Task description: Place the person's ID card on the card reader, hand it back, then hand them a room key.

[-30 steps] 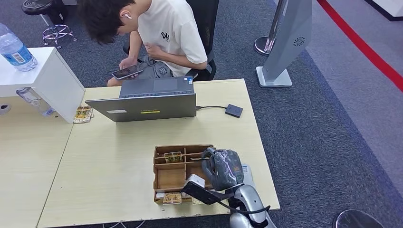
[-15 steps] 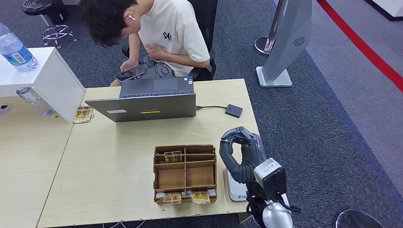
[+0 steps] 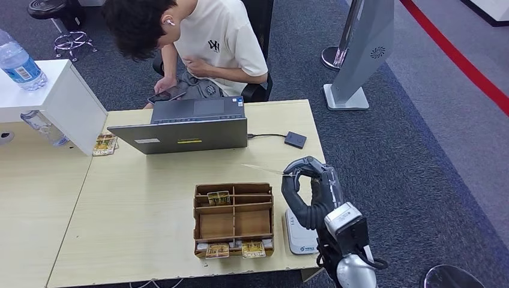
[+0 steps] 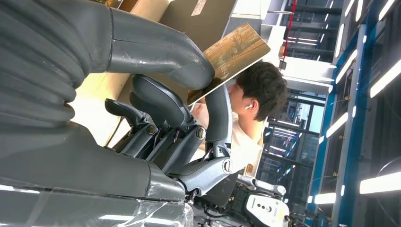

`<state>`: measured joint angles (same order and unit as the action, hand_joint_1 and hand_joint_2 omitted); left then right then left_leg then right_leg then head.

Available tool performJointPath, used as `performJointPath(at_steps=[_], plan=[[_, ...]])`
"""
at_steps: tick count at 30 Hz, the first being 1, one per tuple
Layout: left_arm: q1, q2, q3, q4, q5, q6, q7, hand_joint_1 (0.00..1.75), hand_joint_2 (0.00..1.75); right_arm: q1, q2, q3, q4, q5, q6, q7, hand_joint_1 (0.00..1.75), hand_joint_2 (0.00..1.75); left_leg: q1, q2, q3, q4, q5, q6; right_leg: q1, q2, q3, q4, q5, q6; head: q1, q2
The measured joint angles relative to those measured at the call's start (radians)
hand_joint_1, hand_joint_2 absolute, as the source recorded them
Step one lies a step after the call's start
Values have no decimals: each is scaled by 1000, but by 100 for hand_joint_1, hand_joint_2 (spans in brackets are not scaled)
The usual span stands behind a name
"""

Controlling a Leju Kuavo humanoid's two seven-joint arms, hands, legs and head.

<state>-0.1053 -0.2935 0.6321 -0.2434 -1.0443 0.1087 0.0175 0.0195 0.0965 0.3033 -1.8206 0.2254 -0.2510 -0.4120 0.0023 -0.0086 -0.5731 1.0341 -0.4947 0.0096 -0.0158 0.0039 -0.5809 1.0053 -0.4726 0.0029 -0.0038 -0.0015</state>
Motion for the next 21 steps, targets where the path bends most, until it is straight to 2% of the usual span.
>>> performJointPath(at_steps=[6,9,15,21], plan=[[0,0,0,0,0,0,0,0,0,-1,0,0,1,1,0,0,175,175,0,0,0,0,0,0,0,0,0,0,0,0,0,0],[-1,0,0,0,-5,-1,3,0,0,-8,0,0,5,50,-19,8,175,175,0,0,0,0,0,0,0,0,0,0,0,0,0,0],[-7,0,0,0,-41,-22,27,0,0,-109,3,27,81,359,-144,75,175,175,0,1,0,0,1,0,0,1,0,0,1,0,0,0],[-32,-2,-14,0,-83,-63,64,0,0,-339,23,84,254,683,-246,216,175,175,0,2,1,0,3,0,0,1,0,1,3,-1,0,0]])
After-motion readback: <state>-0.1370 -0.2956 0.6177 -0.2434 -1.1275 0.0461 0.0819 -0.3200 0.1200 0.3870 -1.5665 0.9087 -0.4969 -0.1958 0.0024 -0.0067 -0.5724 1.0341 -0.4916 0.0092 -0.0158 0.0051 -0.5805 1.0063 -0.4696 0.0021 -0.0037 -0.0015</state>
